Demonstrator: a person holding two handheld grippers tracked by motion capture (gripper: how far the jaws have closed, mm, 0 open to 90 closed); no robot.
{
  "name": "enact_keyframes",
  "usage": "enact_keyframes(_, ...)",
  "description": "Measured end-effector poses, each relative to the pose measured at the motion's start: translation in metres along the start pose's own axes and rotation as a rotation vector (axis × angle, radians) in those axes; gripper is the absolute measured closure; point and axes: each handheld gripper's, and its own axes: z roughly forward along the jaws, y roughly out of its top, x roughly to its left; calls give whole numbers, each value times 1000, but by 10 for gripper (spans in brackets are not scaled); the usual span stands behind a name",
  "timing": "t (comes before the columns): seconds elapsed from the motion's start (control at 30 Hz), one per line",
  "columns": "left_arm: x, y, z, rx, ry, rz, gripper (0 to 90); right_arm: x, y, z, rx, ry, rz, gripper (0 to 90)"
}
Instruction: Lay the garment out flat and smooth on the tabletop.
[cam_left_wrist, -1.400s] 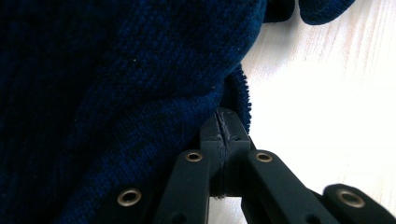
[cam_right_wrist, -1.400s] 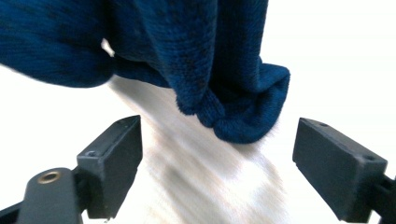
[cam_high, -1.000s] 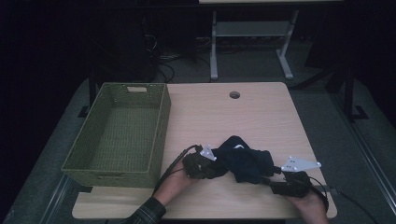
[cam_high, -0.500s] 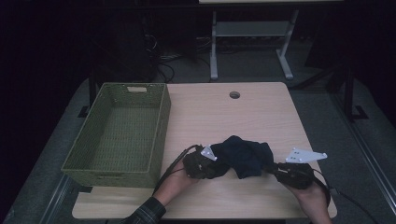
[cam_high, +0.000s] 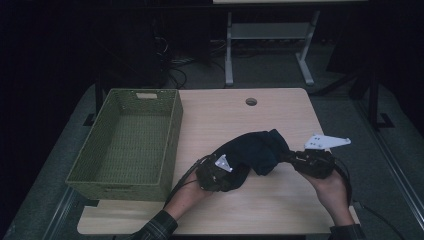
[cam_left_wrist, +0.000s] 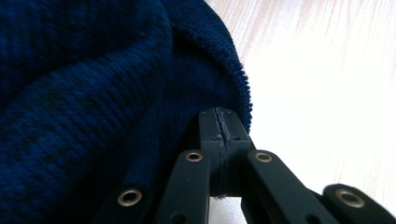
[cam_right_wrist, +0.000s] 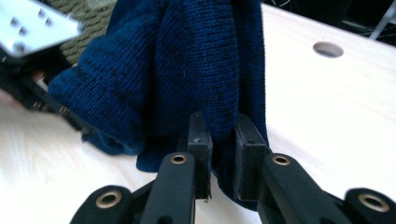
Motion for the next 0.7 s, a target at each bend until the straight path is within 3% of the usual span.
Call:
enact_keyframes(0.37,1,-1,0,-11,-12,-17,896,-17,31,8,-18,-21,-6,798)
enact_keyframes(0.7,-1,1,0,0,1,4,895,-28,59,22,-1,-44,-7,799)
